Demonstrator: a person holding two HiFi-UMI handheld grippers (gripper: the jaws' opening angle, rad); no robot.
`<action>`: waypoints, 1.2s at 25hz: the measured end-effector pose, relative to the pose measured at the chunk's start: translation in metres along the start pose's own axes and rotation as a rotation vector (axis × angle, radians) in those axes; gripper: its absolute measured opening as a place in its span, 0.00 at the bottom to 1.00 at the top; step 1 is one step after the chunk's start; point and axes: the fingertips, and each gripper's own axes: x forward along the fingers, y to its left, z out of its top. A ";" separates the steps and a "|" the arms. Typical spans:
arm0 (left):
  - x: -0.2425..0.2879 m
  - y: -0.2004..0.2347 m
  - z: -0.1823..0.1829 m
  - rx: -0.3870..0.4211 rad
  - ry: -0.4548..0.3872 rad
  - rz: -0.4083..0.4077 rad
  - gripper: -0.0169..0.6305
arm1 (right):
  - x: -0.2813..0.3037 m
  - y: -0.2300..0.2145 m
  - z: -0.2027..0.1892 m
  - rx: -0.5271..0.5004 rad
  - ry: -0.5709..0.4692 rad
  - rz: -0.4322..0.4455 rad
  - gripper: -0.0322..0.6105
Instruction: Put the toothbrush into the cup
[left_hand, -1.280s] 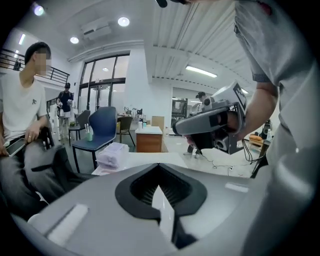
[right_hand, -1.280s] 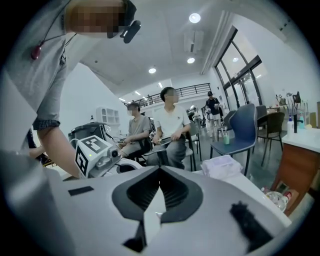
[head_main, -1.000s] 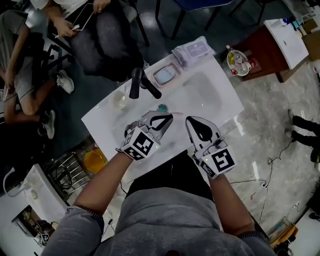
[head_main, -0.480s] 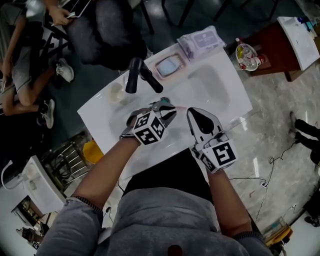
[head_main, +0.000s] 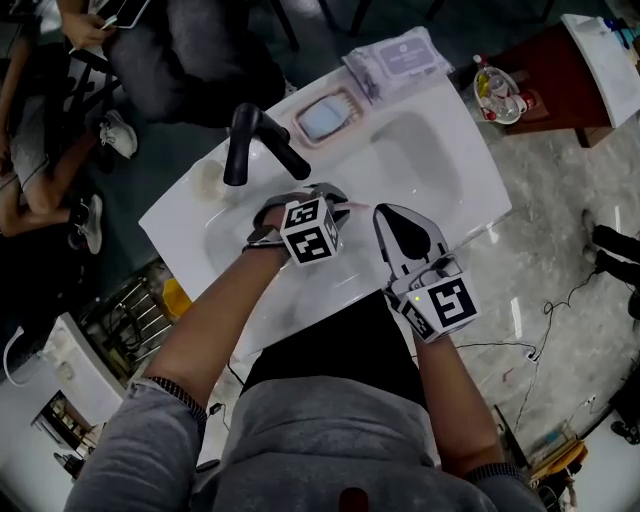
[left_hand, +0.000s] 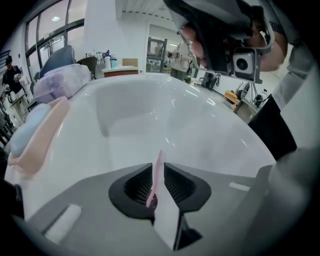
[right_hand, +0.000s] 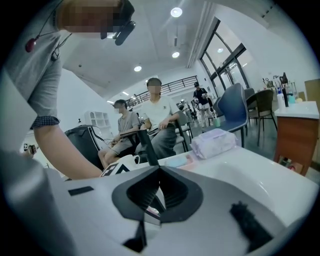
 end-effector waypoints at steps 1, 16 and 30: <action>0.004 0.000 -0.001 0.004 0.011 -0.010 0.15 | 0.000 -0.002 -0.001 0.005 -0.002 -0.003 0.07; 0.049 0.001 -0.022 0.095 0.175 -0.072 0.16 | -0.003 -0.016 -0.013 0.038 -0.001 -0.011 0.07; 0.054 -0.002 -0.022 0.131 0.217 -0.068 0.06 | -0.007 -0.014 -0.009 0.052 -0.009 0.009 0.07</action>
